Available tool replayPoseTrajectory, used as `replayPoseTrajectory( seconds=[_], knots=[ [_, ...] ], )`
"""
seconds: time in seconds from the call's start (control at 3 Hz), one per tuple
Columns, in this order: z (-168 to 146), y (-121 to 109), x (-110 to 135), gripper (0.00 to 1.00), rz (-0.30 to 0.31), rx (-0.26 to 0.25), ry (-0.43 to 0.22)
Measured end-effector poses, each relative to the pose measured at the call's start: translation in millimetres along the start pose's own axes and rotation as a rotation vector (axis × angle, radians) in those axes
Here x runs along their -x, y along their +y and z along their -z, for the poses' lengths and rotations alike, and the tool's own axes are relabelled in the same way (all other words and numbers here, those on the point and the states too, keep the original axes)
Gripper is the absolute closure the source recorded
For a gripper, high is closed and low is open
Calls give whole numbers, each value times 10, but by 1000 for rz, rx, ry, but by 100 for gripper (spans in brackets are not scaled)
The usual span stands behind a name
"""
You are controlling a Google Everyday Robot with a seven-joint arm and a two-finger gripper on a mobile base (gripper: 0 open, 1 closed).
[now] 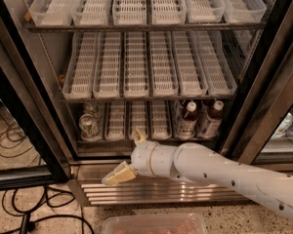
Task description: Pick 7up can from bottom shelf of fridge
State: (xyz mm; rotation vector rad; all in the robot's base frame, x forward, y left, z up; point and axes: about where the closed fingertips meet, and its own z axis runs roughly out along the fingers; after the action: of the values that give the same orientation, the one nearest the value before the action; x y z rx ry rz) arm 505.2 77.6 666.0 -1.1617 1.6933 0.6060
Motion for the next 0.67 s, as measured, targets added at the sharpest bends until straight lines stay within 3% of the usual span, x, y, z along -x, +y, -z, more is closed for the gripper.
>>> replayPoseTrajectory(
  seconds=[0.33,0.67],
  knots=[
    [-194,-217,102,0,-34,-113,-74],
    [-312,-416,180,0,-109,-226,-90]
  ],
)
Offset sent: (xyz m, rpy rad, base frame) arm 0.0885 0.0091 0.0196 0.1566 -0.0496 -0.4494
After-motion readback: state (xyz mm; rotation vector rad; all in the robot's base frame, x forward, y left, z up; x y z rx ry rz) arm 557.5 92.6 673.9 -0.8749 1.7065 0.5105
